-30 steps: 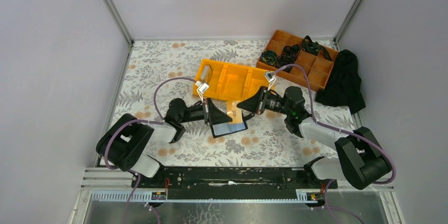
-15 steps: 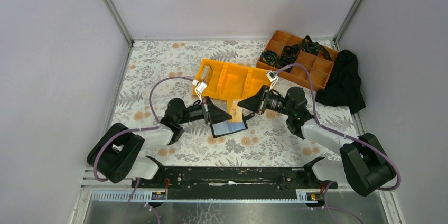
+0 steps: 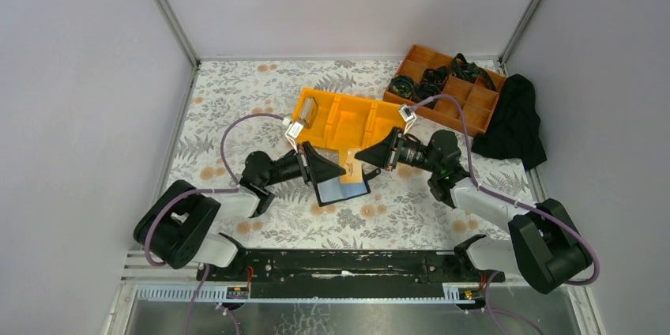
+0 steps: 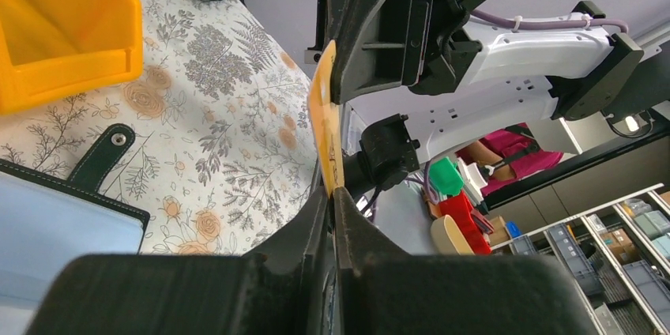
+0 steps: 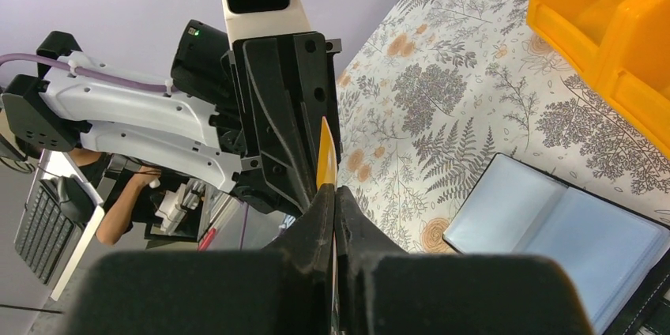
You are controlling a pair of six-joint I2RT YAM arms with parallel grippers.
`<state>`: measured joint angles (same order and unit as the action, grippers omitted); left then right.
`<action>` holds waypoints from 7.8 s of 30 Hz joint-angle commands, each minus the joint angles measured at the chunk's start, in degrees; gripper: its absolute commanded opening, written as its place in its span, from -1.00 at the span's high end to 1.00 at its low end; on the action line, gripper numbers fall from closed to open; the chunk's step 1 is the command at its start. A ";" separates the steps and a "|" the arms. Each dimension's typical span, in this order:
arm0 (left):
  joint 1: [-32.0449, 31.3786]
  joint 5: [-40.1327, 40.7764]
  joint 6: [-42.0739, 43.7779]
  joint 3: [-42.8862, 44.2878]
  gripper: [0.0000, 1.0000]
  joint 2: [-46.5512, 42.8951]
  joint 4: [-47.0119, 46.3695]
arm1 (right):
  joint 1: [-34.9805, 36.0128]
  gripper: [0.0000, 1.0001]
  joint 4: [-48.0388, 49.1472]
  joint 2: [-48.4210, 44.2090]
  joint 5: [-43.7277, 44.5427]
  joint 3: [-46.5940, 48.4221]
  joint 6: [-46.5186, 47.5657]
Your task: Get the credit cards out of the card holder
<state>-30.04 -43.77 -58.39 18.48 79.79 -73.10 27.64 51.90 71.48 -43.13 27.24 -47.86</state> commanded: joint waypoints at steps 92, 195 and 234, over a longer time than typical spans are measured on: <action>15.83 30.53 59.67 86.60 1.00 35.12 114.54 | -1.74 -0.14 -46.83 -9.95 37.21 9.35 28.06; 11.54 42.87 49.06 68.12 1.00 17.18 95.65 | -1.88 -0.32 -45.39 -1.81 33.12 10.36 28.08; -12.06 56.64 33.05 2.39 -1.00 -28.86 51.36 | 8.57 0.03 -40.79 13.77 39.73 10.92 26.53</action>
<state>-41.87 11.99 -25.61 19.27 49.39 -17.19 35.55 8.62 84.64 -6.63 36.58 -20.64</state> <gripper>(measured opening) 0.997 0.520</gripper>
